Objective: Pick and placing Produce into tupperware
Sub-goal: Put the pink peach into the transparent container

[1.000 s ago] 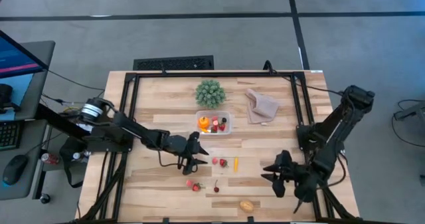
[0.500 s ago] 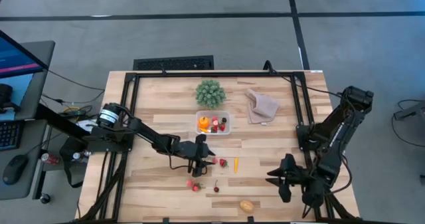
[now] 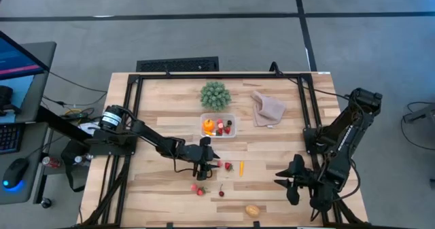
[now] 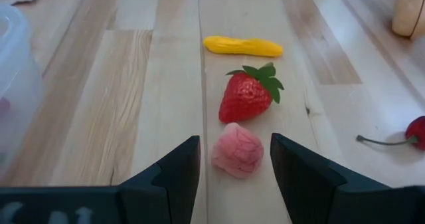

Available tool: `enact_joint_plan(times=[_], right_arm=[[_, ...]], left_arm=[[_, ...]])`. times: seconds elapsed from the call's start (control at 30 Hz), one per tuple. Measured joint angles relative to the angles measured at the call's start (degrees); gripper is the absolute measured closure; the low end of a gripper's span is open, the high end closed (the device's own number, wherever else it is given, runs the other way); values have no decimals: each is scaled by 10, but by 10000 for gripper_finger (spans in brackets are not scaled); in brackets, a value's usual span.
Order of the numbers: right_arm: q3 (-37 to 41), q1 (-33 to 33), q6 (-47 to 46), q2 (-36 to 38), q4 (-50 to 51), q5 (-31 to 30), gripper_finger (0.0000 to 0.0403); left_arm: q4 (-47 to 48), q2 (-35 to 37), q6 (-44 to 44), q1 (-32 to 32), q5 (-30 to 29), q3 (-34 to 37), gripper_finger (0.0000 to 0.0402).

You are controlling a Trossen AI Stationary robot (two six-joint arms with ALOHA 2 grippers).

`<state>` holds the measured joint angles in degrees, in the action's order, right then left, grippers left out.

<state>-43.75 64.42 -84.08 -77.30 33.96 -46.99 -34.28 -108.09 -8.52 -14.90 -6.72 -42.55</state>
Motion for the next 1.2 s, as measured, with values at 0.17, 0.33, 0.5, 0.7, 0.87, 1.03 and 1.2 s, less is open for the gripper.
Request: enact_joint_plan(times=[0.17,0.33,0.5,0.7,0.87,1.03,1.2], right_arm=[[0,0,0,0,20,-13,278],[0,0,0,0,34,-14,278],[0,0,-2,0,38,-12,278],[0,1,-6,0,39,-11,278],[0,1,-5,0,49,-11,278],[0,1,-5,0,59,-11,278],[0,1,-5,0,63,-11,278]], left_arm=[[15,0,31,4,1,-14,228],[10,-11,34,15,16,-18,228],[8,-38,34,15,40,-33,228],[10,-37,34,20,28,-39,228],[29,-37,33,25,43,-38,228],[48,-37,13,24,45,-38,230],[44,-37,0,24,40,-39,264]])
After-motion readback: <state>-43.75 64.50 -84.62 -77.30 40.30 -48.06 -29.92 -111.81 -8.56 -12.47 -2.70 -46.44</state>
